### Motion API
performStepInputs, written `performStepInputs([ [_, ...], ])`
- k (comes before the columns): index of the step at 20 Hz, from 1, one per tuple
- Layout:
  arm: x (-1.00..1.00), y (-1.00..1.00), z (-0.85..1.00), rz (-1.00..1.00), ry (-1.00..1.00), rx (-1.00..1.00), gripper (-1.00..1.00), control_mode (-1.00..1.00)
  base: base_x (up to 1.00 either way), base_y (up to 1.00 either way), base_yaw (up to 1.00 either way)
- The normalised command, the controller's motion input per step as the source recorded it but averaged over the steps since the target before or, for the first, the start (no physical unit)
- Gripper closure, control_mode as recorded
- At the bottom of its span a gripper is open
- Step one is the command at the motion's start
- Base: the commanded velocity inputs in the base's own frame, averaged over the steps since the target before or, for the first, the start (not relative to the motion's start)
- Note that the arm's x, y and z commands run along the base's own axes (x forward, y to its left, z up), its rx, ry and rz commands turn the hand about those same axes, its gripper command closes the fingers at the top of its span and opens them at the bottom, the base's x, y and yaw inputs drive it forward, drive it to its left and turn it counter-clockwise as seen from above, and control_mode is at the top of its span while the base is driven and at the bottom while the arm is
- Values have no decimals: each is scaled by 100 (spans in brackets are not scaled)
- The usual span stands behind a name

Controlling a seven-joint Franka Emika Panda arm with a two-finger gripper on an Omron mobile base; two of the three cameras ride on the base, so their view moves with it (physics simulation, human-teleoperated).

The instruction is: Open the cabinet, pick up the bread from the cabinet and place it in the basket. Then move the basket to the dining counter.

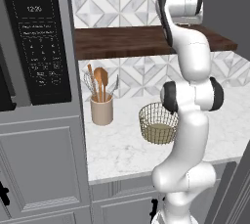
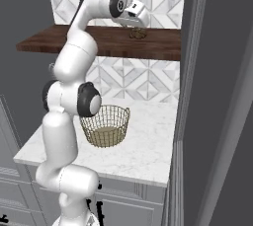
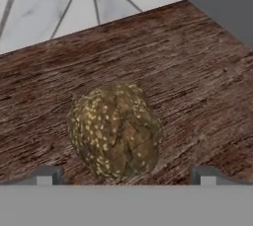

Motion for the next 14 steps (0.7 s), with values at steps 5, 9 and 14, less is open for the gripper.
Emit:
performStepInputs([
  [5, 32, -4, -1, 5, -4, 0, -100, -100, 0, 0, 0],
  [9, 1, 8, -3, 0, 7, 0, -100, -100, 0, 0, 0],
  [14, 6, 1, -21, 0, 6, 0, -100, -100, 0, 0, 0],
])
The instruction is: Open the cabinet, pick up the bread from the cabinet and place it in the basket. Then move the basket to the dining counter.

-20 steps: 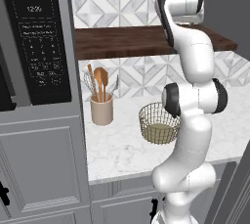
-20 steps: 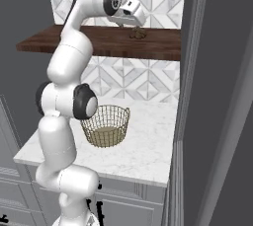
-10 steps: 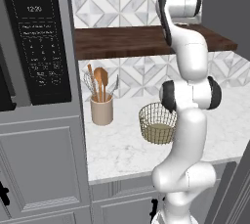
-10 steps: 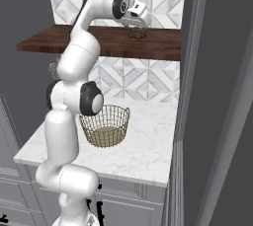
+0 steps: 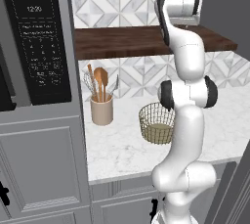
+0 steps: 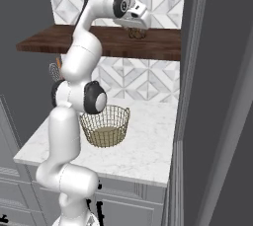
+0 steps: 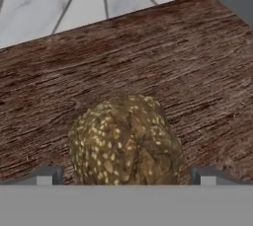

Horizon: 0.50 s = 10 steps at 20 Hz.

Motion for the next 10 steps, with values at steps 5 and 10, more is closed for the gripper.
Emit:
performStepInputs([
  [5, 16, -1, -37, 0, 0, 0, -100, -100, 0, 0, 0],
  [10, 6, 0, -24, 0, 0, 0, -100, -100, 0, 0, 0],
])
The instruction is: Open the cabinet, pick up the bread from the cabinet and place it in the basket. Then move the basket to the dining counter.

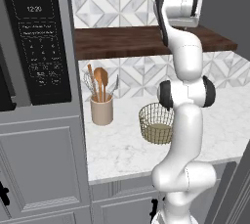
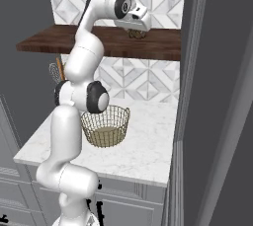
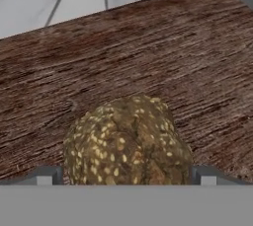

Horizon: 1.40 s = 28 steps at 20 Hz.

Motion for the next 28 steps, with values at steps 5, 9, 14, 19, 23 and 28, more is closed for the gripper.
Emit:
performStepInputs([
  [5, 1, 0, -12, 0, 0, 2, 100, -100, 0, 0, 0],
  [9, 0, 0, -10, 1, 0, 1, 100, -100, 0, 0, 0],
  [14, -6, 15, -3, 0, -2, 0, 100, -100, 0, 0, 0],
  [19, -62, 3, -1, 12, -31, -10, 100, -100, 0, 0, 0],
  [23, -76, 1, -23, 17, -58, -23, 100, -100, 0, 0, 0],
  [28, -31, 31, -25, 16, -46, -17, 100, -100, 0, 0, 0],
])
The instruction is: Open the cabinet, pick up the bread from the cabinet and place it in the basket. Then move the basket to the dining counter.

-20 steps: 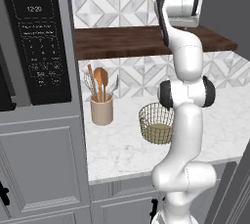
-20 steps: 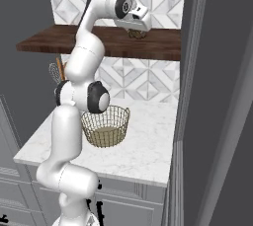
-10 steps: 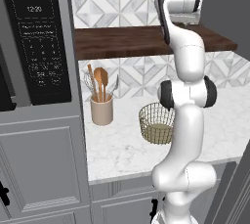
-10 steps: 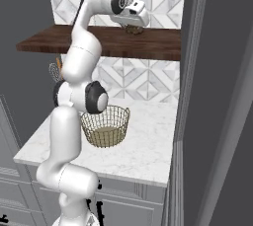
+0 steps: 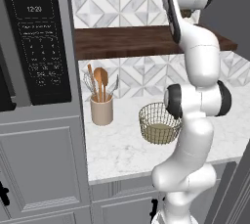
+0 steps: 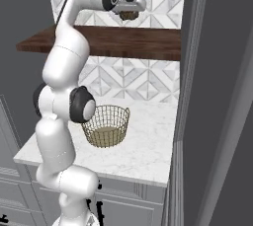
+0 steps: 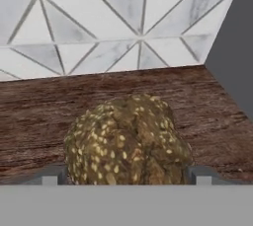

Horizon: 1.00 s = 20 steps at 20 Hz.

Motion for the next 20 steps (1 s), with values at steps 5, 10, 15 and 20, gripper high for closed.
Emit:
performStepInputs([
  [5, -28, 31, 0, 4, -11, -6, 100, -100, 0, 0, 0],
  [10, -100, 19, 0, 0, -2, 0, 100, -100, 0, 0, 0],
  [15, -100, 44, 0, 0, -4, 7, 100, -100, 0, 0, 0],
  [20, -100, 25, 0, 0, 0, 16, 100, -100, 0, 0, 0],
])
